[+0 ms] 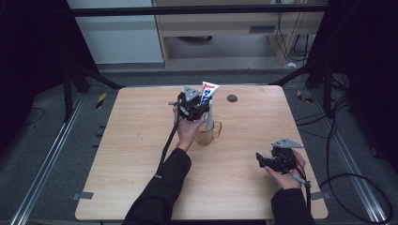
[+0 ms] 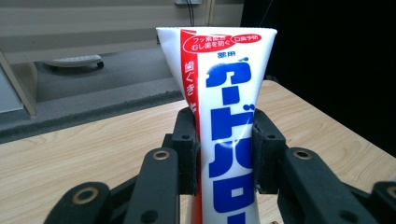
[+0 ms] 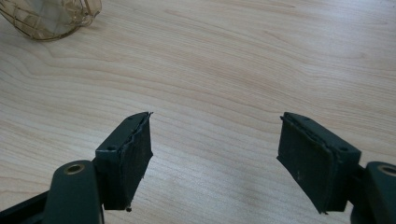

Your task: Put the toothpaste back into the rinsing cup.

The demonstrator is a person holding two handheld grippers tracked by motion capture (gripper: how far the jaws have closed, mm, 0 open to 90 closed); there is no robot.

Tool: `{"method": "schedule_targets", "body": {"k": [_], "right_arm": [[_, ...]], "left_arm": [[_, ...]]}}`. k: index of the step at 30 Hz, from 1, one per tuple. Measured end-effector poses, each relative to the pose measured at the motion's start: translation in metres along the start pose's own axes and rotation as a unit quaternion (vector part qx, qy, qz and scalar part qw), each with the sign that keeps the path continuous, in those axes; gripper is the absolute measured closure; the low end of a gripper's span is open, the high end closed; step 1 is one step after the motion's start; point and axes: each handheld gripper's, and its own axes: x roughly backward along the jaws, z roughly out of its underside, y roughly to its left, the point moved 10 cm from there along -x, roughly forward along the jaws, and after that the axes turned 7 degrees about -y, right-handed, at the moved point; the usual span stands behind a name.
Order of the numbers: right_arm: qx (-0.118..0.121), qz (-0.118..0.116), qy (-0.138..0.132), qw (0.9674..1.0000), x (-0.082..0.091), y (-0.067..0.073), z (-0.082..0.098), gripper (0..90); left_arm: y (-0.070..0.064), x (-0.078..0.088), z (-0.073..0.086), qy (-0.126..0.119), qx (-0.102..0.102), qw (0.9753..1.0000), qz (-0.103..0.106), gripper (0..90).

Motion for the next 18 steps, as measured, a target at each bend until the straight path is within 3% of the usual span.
{"method": "schedule_targets", "body": {"k": [10,18], "right_arm": [[-0.001,0.0,-0.002,1.0,0.001,0.0,-0.001,25.8],[0.001,0.002,-0.003,1.0,0.001,0.0,-0.001,25.7]], "left_arm": [[0.002,-0.001,0.009,0.004,0.009,0.9999,0.001,67.1],[0.003,0.001,0.018,0.015,0.004,0.9999,0.003,66.4]]}}
